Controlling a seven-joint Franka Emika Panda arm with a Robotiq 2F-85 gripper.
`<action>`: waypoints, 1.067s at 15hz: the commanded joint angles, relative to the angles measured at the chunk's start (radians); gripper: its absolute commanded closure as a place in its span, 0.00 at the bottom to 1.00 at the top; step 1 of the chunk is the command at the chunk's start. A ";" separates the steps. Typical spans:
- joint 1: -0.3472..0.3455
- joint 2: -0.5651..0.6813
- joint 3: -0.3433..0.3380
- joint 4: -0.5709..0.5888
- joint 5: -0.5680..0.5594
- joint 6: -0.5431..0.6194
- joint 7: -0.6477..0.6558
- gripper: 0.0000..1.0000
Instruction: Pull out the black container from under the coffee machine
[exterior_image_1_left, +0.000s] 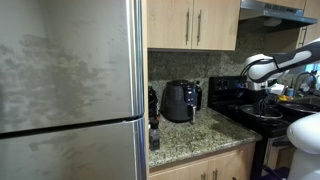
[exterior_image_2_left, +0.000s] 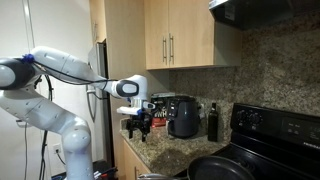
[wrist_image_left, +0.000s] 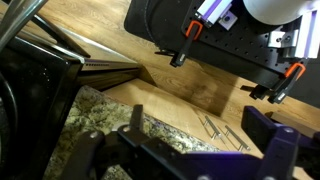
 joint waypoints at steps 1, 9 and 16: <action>0.047 -0.006 -0.037 -0.003 -0.025 0.024 -0.160 0.00; 0.203 -0.139 0.049 0.129 0.163 -0.088 -0.240 0.00; 0.316 -0.113 0.040 0.090 0.223 -0.059 -0.333 0.00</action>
